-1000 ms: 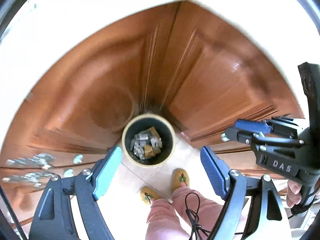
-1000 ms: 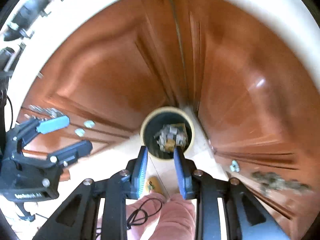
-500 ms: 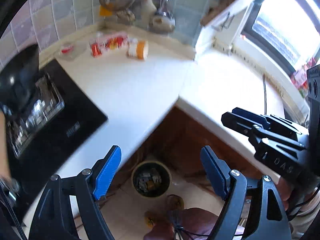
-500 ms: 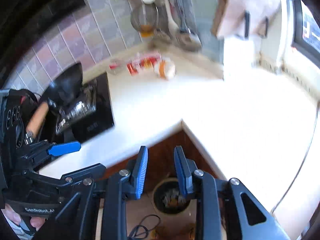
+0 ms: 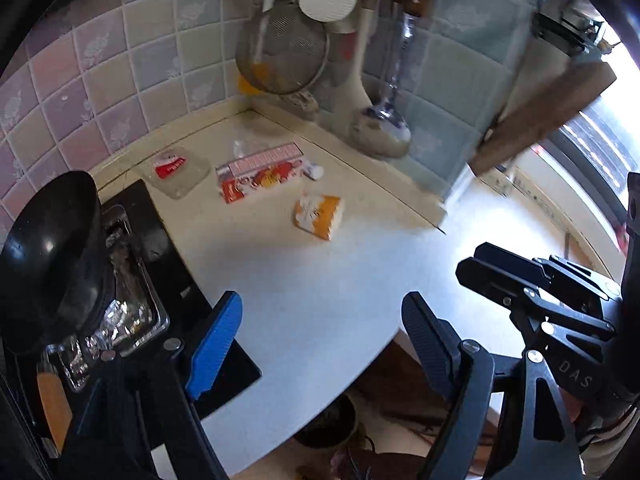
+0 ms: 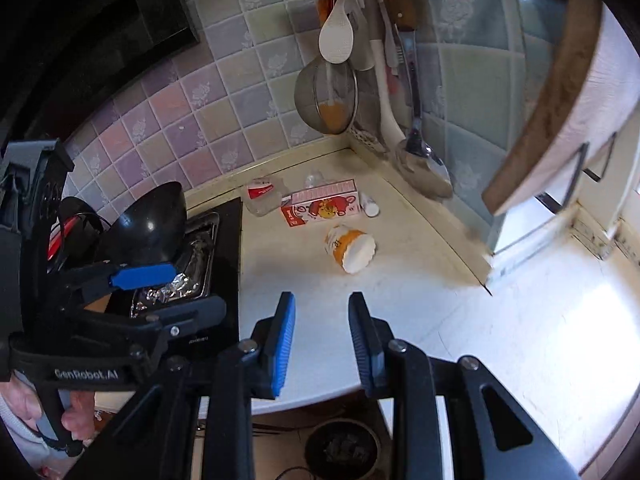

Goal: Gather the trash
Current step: 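Move both tools back up to the counter toward the carton and cup, then grasp the orange-white cake cup with the right gripper while the left grasps the pink juice carton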

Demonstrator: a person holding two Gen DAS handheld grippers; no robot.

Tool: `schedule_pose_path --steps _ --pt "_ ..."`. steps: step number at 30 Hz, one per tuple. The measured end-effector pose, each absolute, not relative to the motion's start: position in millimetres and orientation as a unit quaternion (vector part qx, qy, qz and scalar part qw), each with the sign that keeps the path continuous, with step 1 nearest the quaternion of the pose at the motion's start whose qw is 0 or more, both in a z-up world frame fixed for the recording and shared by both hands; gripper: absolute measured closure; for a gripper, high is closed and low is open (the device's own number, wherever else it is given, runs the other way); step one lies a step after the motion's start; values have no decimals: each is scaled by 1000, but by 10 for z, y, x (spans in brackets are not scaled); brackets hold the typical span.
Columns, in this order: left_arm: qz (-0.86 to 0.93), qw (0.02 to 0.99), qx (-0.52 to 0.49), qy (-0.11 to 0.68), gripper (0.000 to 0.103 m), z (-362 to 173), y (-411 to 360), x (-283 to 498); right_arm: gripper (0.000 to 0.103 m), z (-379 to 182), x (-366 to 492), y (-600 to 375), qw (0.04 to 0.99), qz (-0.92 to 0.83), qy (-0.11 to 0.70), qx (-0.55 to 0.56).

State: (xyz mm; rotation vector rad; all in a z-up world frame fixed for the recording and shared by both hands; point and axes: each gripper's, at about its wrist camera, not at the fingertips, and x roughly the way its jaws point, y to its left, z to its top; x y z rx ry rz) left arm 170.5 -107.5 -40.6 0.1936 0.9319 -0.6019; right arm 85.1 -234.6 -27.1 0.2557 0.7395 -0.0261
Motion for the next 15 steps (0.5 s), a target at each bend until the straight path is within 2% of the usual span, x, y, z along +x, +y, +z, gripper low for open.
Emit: schedule_pose_path --steps 15 --pt "-247 822 167 484 22 -561 -1254 3019 76 -948 1944 -2616 896 2 421 143"
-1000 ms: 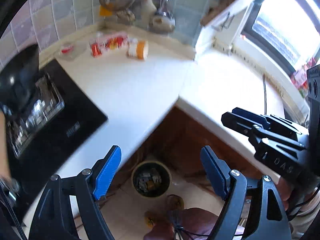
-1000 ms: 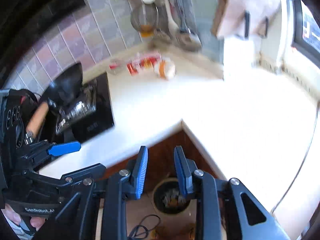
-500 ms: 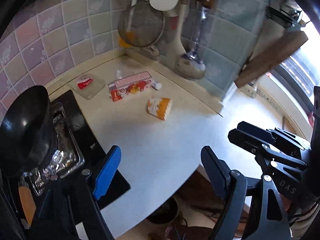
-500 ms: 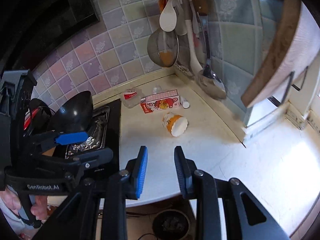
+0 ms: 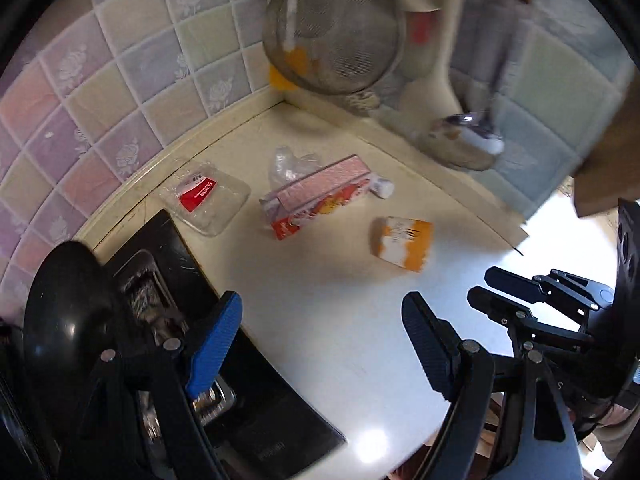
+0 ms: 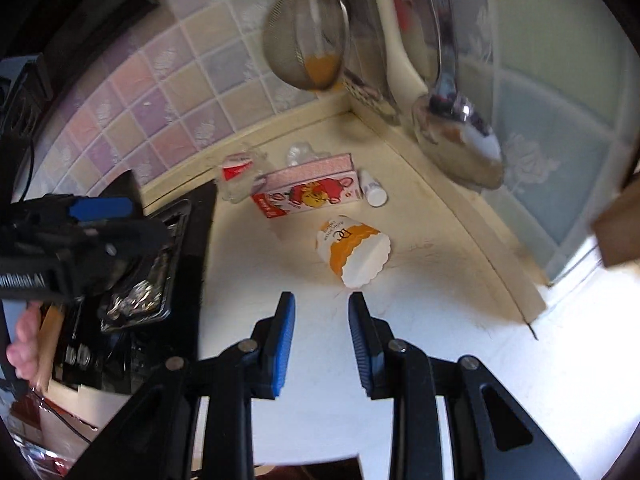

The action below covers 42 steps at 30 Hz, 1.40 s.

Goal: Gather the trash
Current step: 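Grasp the orange-white cake cup with the right gripper while the left grasps the pink juice carton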

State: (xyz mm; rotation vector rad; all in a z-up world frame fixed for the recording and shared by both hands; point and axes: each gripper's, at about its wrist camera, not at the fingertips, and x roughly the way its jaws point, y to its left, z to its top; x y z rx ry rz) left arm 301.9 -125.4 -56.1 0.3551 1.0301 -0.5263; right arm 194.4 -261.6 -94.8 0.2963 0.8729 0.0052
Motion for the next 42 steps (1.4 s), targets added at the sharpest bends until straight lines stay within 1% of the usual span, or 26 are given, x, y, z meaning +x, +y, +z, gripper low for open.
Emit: schedule_pose_path --steps 5,9,16,21,22,24,25,26,27,28,29,30,31,35,42 --pt "-257 805 198 496 22 -762 -1367 3517 76 -1209 2262 -2704 883 -15 438 169" --pt "-263 783 230 515 22 -1025 -1510 3898 76 -1418 2486 -2705 869 -21 455 191" --pt "-269 757 282 524 22 -1468 -1772 4328 76 -1623 2743 -2733 864 -42 453 214" --pt "-296 742 301 520 22 -1705 -1994 4435 76 -1648 2820 -2762 871 -49 442 210" --pt "-300 742 305 517 22 -1747 -2037 4438 77 -1646 2821 -2757 873 -50 439 207" --pt "-307 738 314 513 22 -1834 -2114 4436 89 -1653 2818 -2745 875 -48 438 202" --pt "-310 737 317 510 22 -1855 -2139 4434 91 -1658 2819 -2734 874 -47 439 201" --pt "-314 736 318 509 25 -1883 -2168 4431 92 -1664 2811 -2725 875 -48 440 199" --pt "-318 735 319 508 30 -1903 -2185 4430 92 -1666 2807 -2720 876 -49 438 197" --pt "-321 733 319 509 47 -1923 -2199 4432 92 -1663 2791 -2716 877 -50 437 195" --pt "-325 728 316 514 57 -1940 -2210 4437 93 -1663 2783 -2715 877 -51 436 195" --pt "-329 725 312 518 64 -1946 -2219 4440 94 -1659 2771 -2715 878 -51 434 196" --pt "-328 725 313 518 68 -1947 -2228 4436 95 -1655 2760 -2715 879 -52 432 196" --pt "-323 727 322 512 68 -1888 -2209 4331 100 -1609 2712 -2704 882 -55 425 194" --pt "-311 728 305 529 68 -1646 -2090 4055 100 -1457 2474 -2677 888 -41 416 193"
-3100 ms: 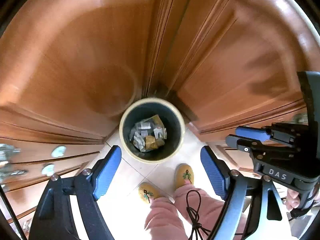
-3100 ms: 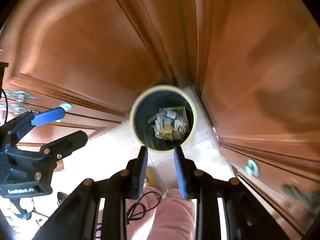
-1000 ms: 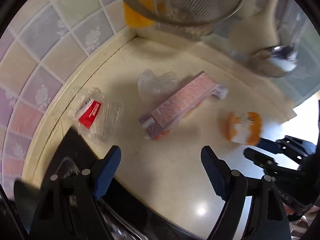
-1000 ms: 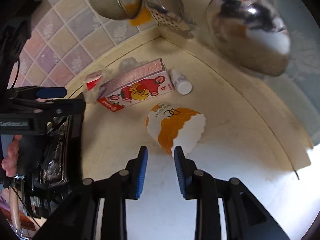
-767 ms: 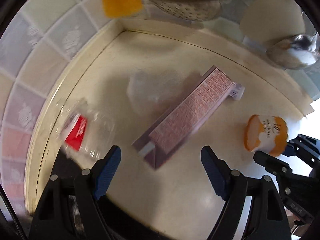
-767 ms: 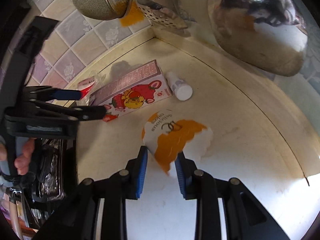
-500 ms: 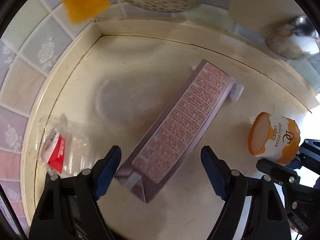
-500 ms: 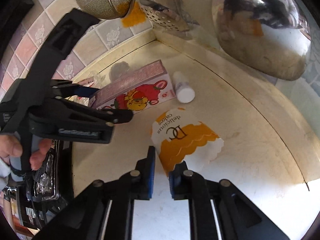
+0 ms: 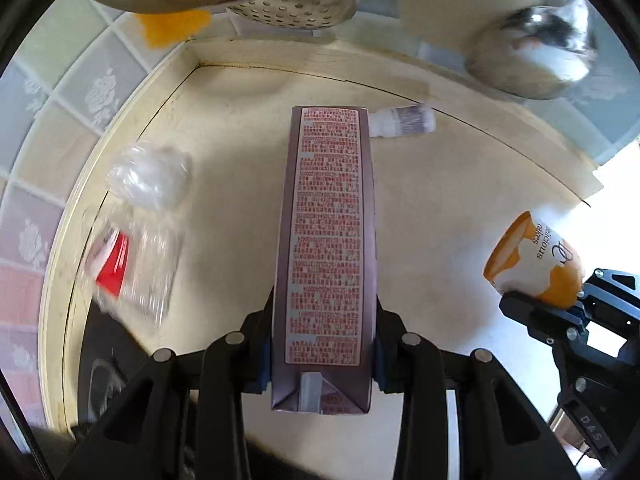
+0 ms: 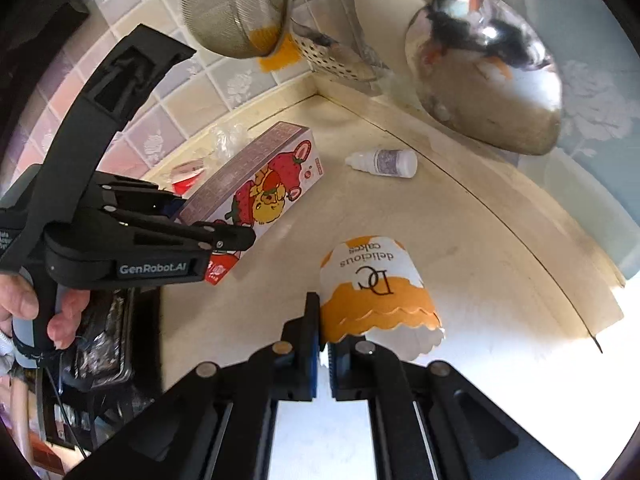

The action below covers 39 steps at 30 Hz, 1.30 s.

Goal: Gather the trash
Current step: 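Grasp the orange-white cake cup with the right gripper while the left grasps the pink juice carton, then carry the cup and carton down over the floor bin with both grippers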

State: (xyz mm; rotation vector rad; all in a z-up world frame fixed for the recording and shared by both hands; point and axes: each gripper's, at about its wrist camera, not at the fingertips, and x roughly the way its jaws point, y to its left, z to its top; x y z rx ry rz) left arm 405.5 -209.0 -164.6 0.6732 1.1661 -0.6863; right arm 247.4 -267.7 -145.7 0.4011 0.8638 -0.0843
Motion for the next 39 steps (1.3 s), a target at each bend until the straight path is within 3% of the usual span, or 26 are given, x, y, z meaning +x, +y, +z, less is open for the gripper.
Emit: schedule_pose_path --steps 10,25,33,39 --pt "-288 752 254 536 68 -1195 -1782 2928 100 -1162 1860 -2529 902 21 397 167" --pt "-318 769 177 525 68 -1073 -1047 1144 100 -1130 678 -2077 895 52 414 158" --pt "-347 751 192 528 68 -1486 -593 154 100 -1634 -4 -1704 864 12 474 171" --pt "-352 705 185 587 68 -2288 -414 -306 100 -2361 -409 -1451 825 -11 533 188"
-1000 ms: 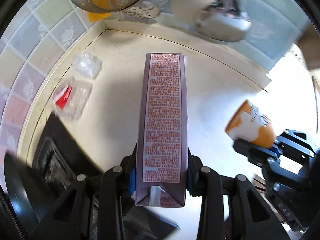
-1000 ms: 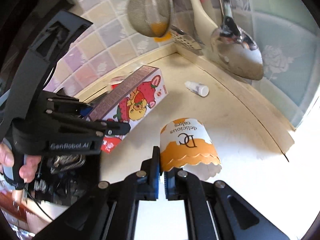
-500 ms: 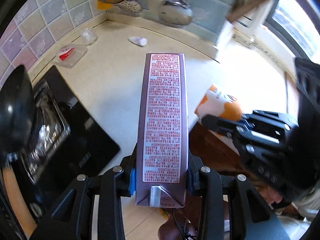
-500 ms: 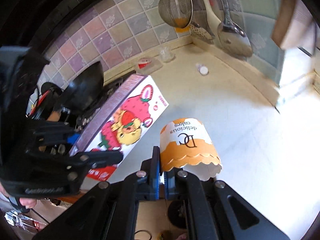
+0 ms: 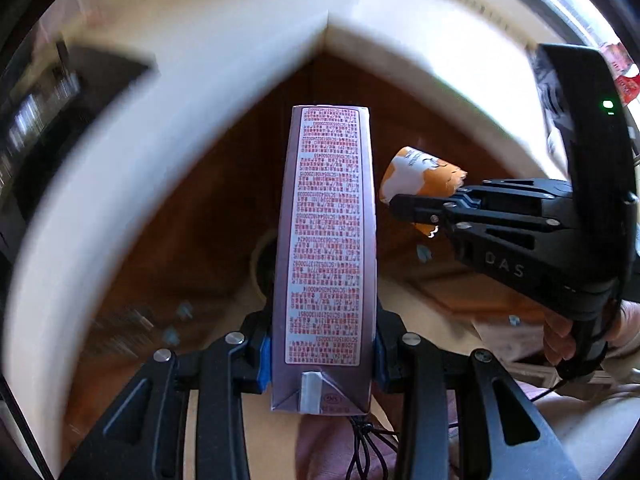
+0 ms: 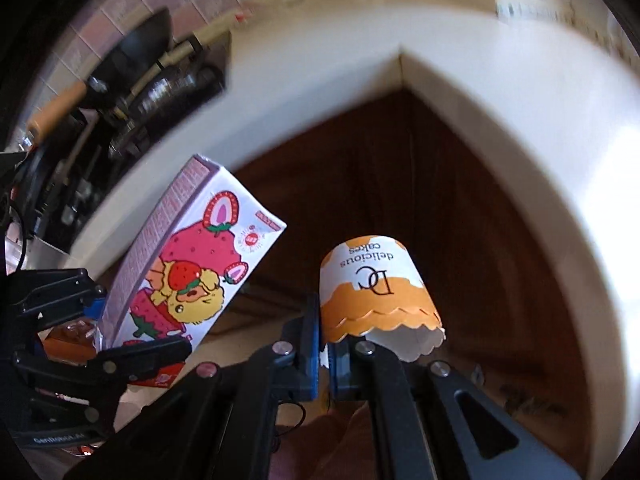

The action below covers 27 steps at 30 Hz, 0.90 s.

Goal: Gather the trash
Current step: 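Carry the cup and carton down over the floor bin with both grippers, then open the right gripper over the bin while the left releases the carton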

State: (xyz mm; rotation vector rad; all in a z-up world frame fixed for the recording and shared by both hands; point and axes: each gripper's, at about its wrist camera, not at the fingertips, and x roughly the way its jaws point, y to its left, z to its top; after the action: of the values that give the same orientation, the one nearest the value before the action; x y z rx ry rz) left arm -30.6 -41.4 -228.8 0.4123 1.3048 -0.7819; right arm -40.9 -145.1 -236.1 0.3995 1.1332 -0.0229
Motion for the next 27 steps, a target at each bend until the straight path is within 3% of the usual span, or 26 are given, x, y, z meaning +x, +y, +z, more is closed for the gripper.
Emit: schedule_pose_path --steps 9,14,15,17,19,27 --pt "-306 675 164 651 68 -3977 -392 -352 100 -3868 -421 -1459 753 -12 621 218" --pt "-290 684 159 650 66 -4622 -497 -216 100 -4533 -159 -1470 740 -1 641 205" --pt "-288 685 154 651 61 -4738 -502 -180 99 -4632 -107 -1466 739 3 642 203" --pt "-281 692 150 648 34 -4888 -487 -136 98 -4829 7 -1450 737 8 647 196" --pt "-272 702 151 641 23 -5019 -459 -89 98 -5017 63 -1452 735 11 651 189" --pt "-244 704 146 651 22 -5188 -226 12 90 -5281 238 -1540 723 14 662 199"
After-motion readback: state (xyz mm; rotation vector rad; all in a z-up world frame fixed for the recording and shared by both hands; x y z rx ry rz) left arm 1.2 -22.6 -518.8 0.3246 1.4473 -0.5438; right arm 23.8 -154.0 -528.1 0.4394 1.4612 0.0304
